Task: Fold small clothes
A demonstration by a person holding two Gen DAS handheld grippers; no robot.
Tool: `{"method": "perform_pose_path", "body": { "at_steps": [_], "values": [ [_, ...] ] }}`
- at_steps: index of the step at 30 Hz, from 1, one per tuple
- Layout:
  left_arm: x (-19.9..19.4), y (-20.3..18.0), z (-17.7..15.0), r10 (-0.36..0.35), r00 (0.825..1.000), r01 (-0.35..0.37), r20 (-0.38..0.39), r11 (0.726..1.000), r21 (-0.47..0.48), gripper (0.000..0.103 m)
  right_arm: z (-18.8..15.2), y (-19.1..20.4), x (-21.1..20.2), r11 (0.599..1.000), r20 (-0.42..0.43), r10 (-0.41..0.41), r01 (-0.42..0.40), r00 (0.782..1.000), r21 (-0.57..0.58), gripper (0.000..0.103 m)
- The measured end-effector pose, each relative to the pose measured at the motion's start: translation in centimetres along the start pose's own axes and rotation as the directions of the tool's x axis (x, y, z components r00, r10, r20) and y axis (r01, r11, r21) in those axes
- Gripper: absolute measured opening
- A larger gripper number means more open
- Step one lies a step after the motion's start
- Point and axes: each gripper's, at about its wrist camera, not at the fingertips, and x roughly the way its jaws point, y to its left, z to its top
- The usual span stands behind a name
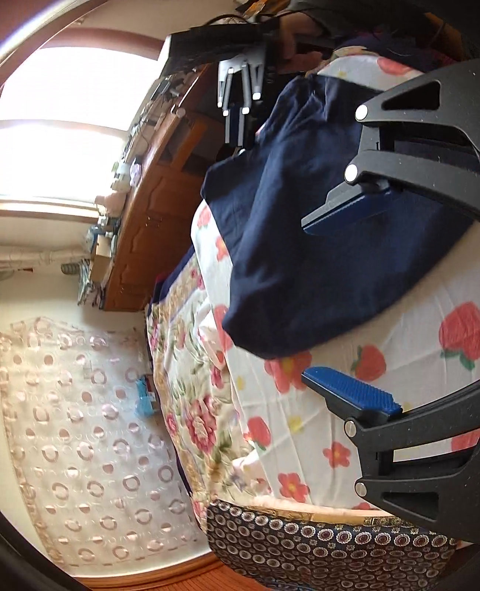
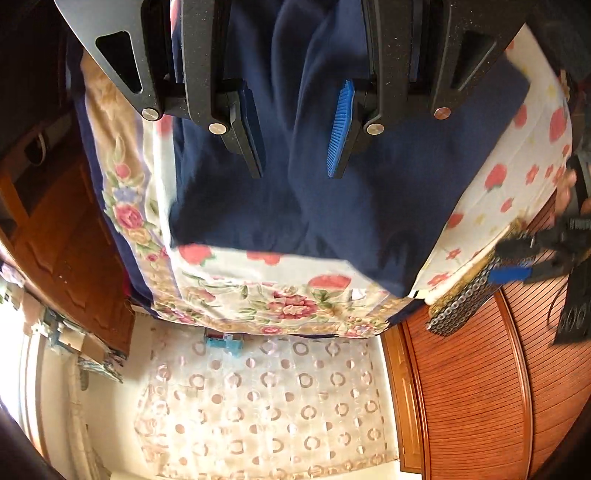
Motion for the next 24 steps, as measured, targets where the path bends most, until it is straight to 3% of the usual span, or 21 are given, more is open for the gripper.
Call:
{"method": "perform_pose_path", "body": {
  "at_steps": [10, 17, 24],
  "values": [
    [2.8, 3.2, 0.3, 0.017, 1.0, -0.018, -0.025, 0.999, -0.042, 0.075, 6.7, -0.4, 8.7, 1.0, -0.097, -0.005, 0.004, 0.995, -0.016, 0.036],
    [3.2, 5.0, 0.6, -0.002, 1.0, 0.001, -0.02, 0.998, -0.071, 0.075, 8.3, 0.7, 13.0, 0.999, -0.168, 0.031, -0.035, 0.985, -0.021, 0.036],
    [2.4, 6.5, -0.2, -0.003, 1.0, 0.002, -0.005, 0.995, -0.101, 0.075, 8.3, 2.0, 12.9, 0.992, -0.183, 0.111, -0.119, 0.977, -0.034, 0.036]
  ]
}}
